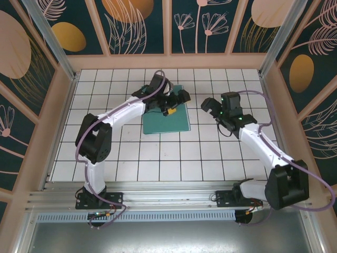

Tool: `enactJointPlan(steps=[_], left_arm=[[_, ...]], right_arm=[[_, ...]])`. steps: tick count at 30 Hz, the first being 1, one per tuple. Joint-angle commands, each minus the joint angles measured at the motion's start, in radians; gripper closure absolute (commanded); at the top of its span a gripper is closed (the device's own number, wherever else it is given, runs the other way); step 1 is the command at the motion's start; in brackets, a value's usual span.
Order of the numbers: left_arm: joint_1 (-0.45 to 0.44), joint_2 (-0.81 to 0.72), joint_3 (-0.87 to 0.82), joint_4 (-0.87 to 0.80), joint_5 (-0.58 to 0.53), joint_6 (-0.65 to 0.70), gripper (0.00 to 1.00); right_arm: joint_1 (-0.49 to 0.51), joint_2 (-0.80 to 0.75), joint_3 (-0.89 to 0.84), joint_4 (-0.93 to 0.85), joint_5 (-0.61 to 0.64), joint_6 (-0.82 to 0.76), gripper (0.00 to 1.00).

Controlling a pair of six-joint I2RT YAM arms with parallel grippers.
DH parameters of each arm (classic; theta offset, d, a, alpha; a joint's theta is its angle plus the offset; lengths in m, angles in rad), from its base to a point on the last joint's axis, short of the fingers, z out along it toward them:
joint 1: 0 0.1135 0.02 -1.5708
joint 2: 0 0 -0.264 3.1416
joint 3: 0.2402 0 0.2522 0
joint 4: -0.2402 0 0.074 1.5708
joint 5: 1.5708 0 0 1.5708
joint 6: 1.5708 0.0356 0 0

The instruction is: Put the files into the folder

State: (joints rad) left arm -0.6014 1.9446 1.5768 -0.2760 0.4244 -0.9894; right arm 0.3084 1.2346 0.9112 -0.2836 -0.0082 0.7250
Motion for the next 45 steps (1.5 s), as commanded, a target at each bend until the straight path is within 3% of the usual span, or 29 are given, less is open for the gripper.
enactJointPlan(steps=[1, 5, 7, 10, 14, 17, 21, 28, 31, 32, 33, 35, 36, 38, 41, 45], left_arm=[[0.023, -0.146, 0.005, -0.067, -0.232, 0.072, 0.01], [0.033, -0.305, -0.033, -0.161, -0.572, 0.163, 0.01], [0.033, -0.375, -0.072, -0.183, -0.738, 0.195, 0.01], [0.032, -0.477, -0.184, -0.167, -0.944, 0.228, 0.01], [0.035, -0.595, -0.396, -0.053, -1.074, 0.359, 0.01], [0.035, -0.670, -0.557, 0.040, -1.117, 0.432, 0.01], [0.036, -0.767, -0.717, 0.120, -1.160, 0.415, 0.01], [0.035, -0.812, -0.830, 0.146, -1.187, 0.436, 0.01], [0.035, -0.823, -0.873, 0.188, -1.202, 0.465, 0.01], [0.036, -0.826, -0.890, 0.211, -1.204, 0.480, 0.01], [0.035, -0.826, -0.904, 0.231, -1.206, 0.491, 0.01], [0.036, -0.825, -0.927, 0.269, -1.212, 0.510, 0.01], [0.037, -0.826, -0.938, 0.292, -1.215, 0.521, 0.01], [0.045, -0.831, -0.973, 0.369, -1.226, 0.566, 0.01], [0.103, -0.829, -1.025, 0.495, -1.203, 0.654, 0.01], [0.290, -0.803, -1.073, 0.665, -1.099, 0.710, 0.01]], right_arm=[[-0.020, -0.093, 0.022, 0.045, 0.052, -0.093, 0.01], [-0.026, -0.122, 0.074, -0.080, 0.389, -0.080, 0.01], [-0.042, -0.151, 0.015, -0.029, 0.495, -0.126, 0.01], [-0.065, -0.255, -0.214, 0.294, 0.534, -0.283, 0.01], [-0.067, -0.353, -0.546, 0.753, 0.640, -0.435, 0.01], [-0.093, -0.298, -0.614, 0.829, 0.611, -0.535, 0.01], [-0.144, -0.180, -0.662, 0.939, 0.491, -0.589, 0.01], [-0.251, 0.113, -0.713, 1.419, 0.302, -0.657, 0.01], [-0.281, 0.228, -0.684, 1.508, 0.248, -0.691, 0.01], [-0.302, 0.275, -0.706, 1.607, 0.209, -0.686, 0.01], [-0.318, 0.285, -0.711, 1.597, 0.147, -0.681, 0.01], [-0.320, 0.342, -0.750, 1.749, 0.171, -0.677, 0.01], [-0.322, 0.315, -0.741, 1.682, 0.171, -0.664, 0.01], [-0.323, 0.333, -0.743, 1.717, 0.188, -0.665, 0.01], [-0.319, 0.331, -0.733, 1.689, 0.194, -0.667, 0.01], [-0.319, 0.330, -0.727, 1.675, 0.183, -0.671, 0.01]])
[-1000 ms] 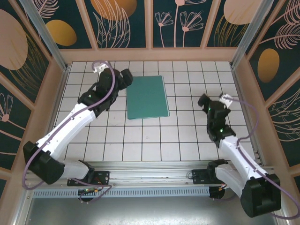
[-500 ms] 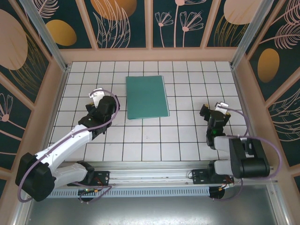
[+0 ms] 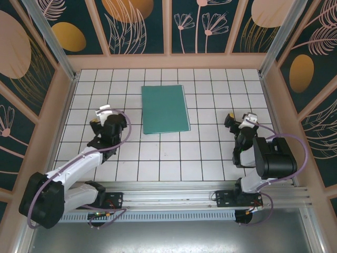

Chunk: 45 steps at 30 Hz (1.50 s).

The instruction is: Put the files into the folder

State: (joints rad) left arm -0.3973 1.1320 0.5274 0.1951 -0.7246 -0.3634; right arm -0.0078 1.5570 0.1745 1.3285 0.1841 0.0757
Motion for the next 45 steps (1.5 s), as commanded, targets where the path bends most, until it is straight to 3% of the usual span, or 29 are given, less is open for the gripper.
enactJointPlan(steps=[1, 6, 10, 18, 21, 23, 24, 26, 29, 45], left_arm=[[0.128, 0.035, -0.037, 0.256, 0.064, 0.114, 0.01], [0.219, 0.227, -0.106, 0.592, 0.166, 0.233, 0.01], [0.259, 0.345, -0.108, 0.694, 0.209, 0.259, 0.01], [0.322, 0.365, -0.190, 0.893, 0.351, 0.282, 0.01], [0.322, 0.344, -0.317, 1.103, 0.350, 0.275, 0.01], [0.322, 0.412, -0.408, 1.361, 0.344, 0.282, 0.01], [0.323, 0.412, -0.416, 1.358, 0.346, 0.283, 0.01], [0.324, 0.379, -0.340, 1.172, 0.358, 0.275, 0.01], [0.366, 0.387, -0.303, 1.096, 0.412, 0.241, 0.01], [0.367, 0.386, -0.312, 1.116, 0.410, 0.247, 0.01]], right_arm=[[-0.001, 0.008, 0.010, 0.061, -0.011, -0.023, 0.01], [-0.001, 0.007, 0.011, 0.061, -0.012, -0.024, 0.01], [-0.001, 0.008, 0.011, 0.060, -0.013, -0.026, 0.01], [-0.001, 0.008, 0.011, 0.061, -0.014, -0.025, 0.01], [-0.001, 0.008, 0.011, 0.061, -0.014, -0.024, 0.01], [-0.001, 0.008, 0.011, 0.059, -0.014, -0.024, 0.01], [-0.001, 0.007, 0.013, 0.058, -0.014, -0.025, 0.01], [0.000, 0.008, 0.012, 0.060, -0.014, -0.026, 0.01], [0.000, 0.008, 0.013, 0.059, -0.014, -0.027, 0.01], [0.005, 0.009, 0.020, 0.045, -0.020, -0.034, 0.01]])
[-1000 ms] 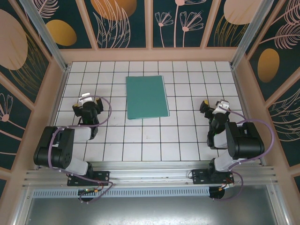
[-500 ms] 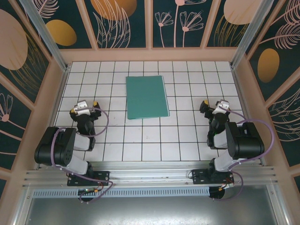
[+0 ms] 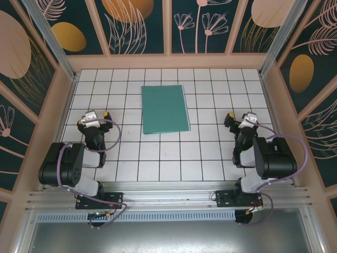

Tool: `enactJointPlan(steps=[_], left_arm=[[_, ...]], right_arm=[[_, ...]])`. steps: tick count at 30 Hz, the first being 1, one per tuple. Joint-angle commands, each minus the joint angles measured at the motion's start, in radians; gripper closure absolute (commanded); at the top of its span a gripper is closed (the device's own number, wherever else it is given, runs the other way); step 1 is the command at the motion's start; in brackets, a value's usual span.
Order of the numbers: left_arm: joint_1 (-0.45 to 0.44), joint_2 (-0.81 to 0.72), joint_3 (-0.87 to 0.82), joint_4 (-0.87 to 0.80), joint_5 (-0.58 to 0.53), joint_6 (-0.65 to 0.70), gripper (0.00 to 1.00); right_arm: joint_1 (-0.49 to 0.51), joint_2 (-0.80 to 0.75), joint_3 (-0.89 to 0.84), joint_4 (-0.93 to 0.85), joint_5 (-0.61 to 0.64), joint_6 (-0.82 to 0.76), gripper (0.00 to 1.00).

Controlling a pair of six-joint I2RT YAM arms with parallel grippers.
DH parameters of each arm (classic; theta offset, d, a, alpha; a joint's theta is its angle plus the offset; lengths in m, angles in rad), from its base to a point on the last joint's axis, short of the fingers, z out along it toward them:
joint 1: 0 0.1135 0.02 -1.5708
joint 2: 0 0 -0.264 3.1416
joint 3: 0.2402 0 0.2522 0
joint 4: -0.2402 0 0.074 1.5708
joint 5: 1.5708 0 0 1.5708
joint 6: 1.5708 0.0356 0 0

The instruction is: Put the files into the folder

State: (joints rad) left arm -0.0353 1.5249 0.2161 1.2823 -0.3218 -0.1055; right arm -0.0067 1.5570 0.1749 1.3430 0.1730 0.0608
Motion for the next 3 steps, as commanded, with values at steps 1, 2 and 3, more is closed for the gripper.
enactJointPlan(steps=[1, 2, 3], left_arm=[[0.005, -0.006, -0.002, 0.028, 0.008, -0.011, 0.01], [0.005, -0.008, -0.001, 0.029, 0.008, -0.012, 0.01], [0.005, -0.007, -0.001, 0.028, 0.008, -0.011, 0.01]], right_arm=[[0.004, 0.010, 0.019, 0.036, -0.009, -0.020, 0.01], [0.006, 0.010, 0.019, 0.035, -0.010, -0.024, 0.01], [0.010, 0.010, 0.020, 0.035, -0.011, -0.029, 0.01]])
